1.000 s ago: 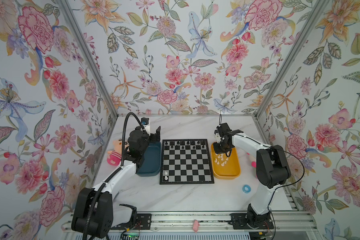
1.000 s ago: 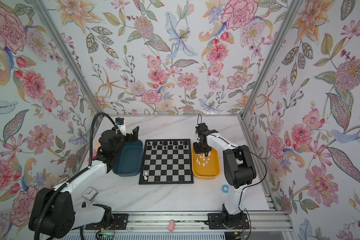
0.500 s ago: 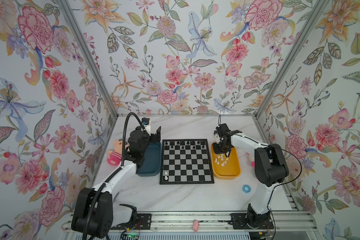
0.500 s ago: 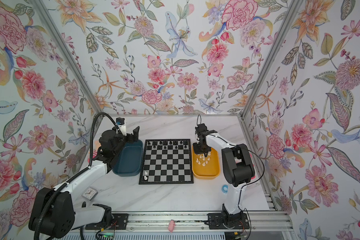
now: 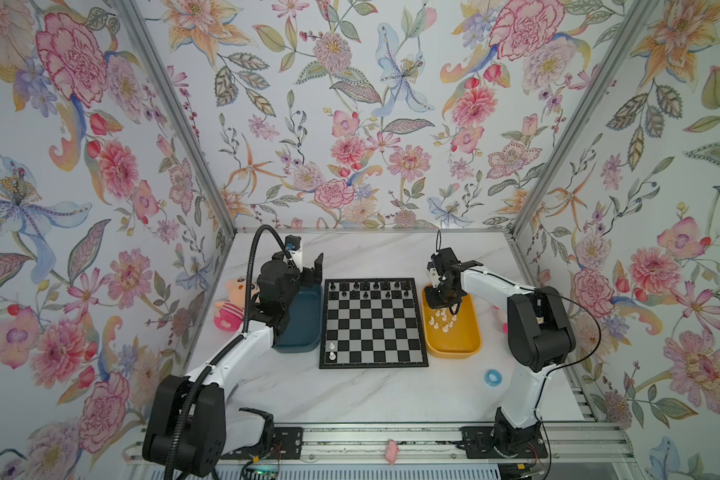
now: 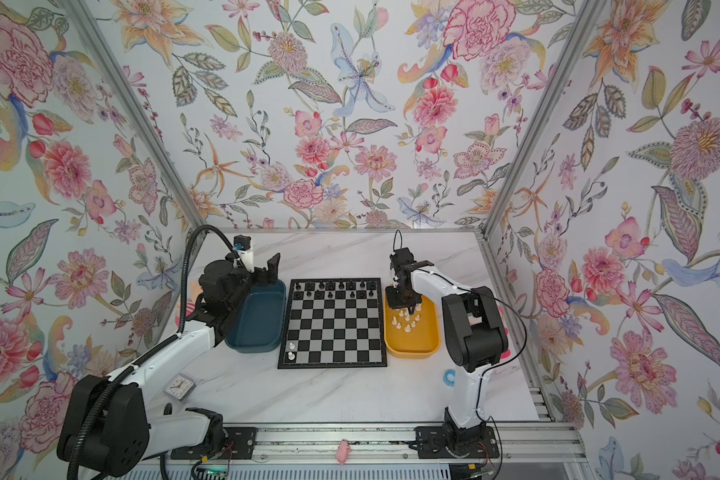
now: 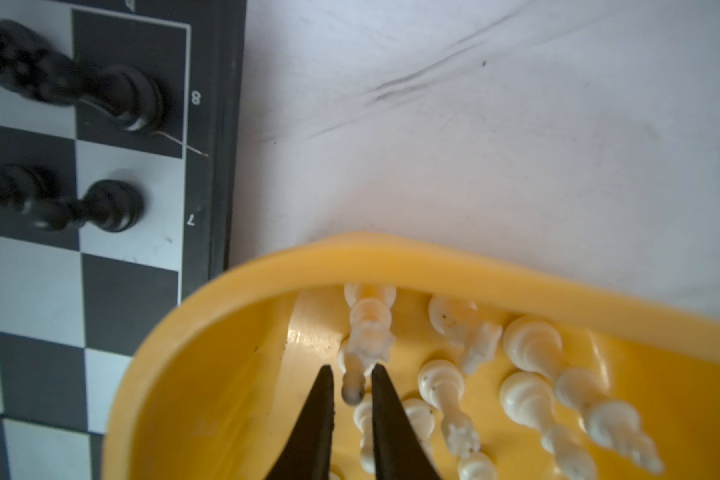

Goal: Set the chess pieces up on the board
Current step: 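Lower the right gripper into the yellow tray and grasp a white pawn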

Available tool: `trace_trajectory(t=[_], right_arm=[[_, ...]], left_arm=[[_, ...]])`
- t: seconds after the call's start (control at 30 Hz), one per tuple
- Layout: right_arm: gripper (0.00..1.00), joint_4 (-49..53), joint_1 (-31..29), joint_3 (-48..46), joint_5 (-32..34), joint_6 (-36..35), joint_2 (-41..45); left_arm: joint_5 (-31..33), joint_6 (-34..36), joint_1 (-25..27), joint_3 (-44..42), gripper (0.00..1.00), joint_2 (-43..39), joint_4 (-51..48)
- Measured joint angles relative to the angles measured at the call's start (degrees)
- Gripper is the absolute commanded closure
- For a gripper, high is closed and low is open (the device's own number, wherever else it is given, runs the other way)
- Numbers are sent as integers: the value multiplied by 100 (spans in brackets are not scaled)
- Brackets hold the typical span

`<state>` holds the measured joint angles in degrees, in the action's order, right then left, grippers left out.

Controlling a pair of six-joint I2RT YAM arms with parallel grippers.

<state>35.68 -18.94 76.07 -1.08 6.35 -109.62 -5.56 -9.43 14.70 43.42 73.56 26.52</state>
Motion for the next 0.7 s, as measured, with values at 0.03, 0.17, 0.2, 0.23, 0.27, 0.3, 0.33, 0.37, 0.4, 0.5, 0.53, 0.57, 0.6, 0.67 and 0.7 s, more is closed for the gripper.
trace_trajectory(t=[0.03, 0.17, 0.2, 0.23, 0.27, 0.3, 0.33, 0.37, 0.4, 0.5, 0.53, 0.57, 0.6, 0.67, 0.7], right_arm=[[81, -4, 7, 0, -2, 0, 0], [81, -46, 28, 0, -11, 4, -2], [81, -46, 28, 0, -17, 13, -2], [81, -50, 33, 2, -22, 15, -11], [81, -57, 33, 2, -24, 17, -24], [81, -61, 37, 2, -26, 17, -37], [81, -61, 37, 2, -31, 17, -61], [81, -61, 37, 2, -44, 17, -83], [82, -61, 37, 2, -50, 17, -98], [82, -61, 37, 2, -81, 17, -109], [82, -63, 37, 2, -94, 17, -109], [83, -63, 37, 2, -101, 17, -109], [84, -61, 37, 2, -107, 17, -109], [87, -63, 37, 2, -111, 22, -109], [88, -63, 37, 2, -111, 24, -109]], left_arm=[[0, 2, 0, 0, 10, 0, 0], [-2, 2, 0, 0, 10, 0, 0], [0, 2, 0, 0, 10, 0, 2], [0, 2, 0, 0, 10, 2, 0], [0, 4, 2, 0, 10, 2, 0], [0, 4, 2, 0, 10, 0, 0], [-2, 7, 7, 0, 10, 0, 0], [0, 20, 13, 2, 10, 0, 0], [0, 22, 20, 2, 10, 0, 0], [-2, 48, 39, 2, 10, 0, 0], [0, 61, 39, 2, 10, 0, -2], [0, 66, 39, 2, 10, 0, -2], [0, 66, 39, 2, 10, 0, -2], [0, 68, 44, 2, 10, 0, -2], [0, 66, 44, 2, 10, 0, -2]])
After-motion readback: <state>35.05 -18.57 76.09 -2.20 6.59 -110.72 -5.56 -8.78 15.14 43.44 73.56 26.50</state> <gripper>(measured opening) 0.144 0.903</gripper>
